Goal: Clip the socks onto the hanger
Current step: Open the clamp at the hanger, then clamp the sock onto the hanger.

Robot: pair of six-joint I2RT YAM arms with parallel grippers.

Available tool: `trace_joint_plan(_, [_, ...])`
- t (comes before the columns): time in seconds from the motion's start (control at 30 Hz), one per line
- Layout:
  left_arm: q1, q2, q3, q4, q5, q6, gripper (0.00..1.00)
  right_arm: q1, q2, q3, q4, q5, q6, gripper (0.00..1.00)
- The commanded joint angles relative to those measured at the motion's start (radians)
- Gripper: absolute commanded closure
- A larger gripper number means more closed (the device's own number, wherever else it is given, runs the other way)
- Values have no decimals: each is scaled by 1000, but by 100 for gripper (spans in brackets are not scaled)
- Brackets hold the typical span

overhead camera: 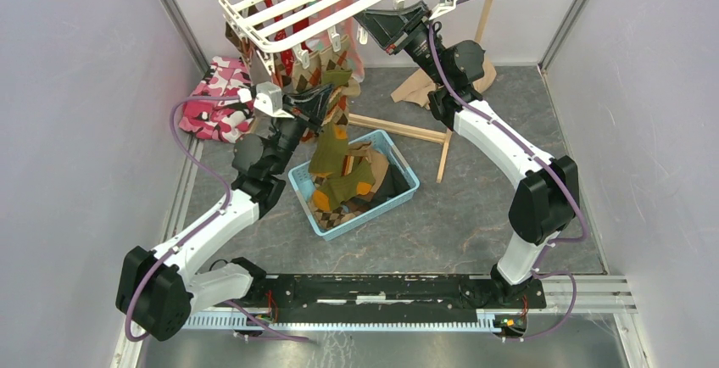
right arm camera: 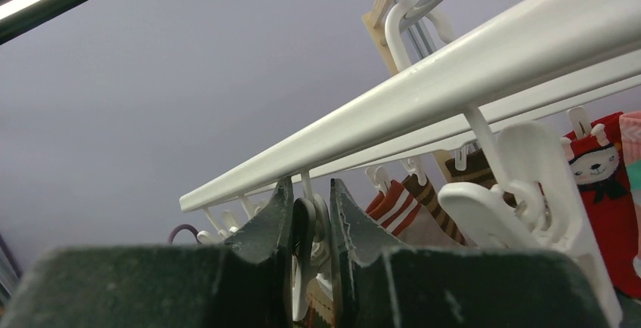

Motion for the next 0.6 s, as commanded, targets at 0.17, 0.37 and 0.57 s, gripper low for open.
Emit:
trace_joint_plan(0.17, [6, 3, 135, 16, 166, -132, 98, -5, -14, 33, 8, -15, 15, 95])
trace_joint_plan(0.37, [5, 45, 225, -67, 150, -196, 98, -4, -15, 26, 18, -21, 23, 95])
trace_joint_plan(0.57, [6, 85, 272, -123, 134, -211, 98, -4, -14, 26, 25, -25, 32, 95])
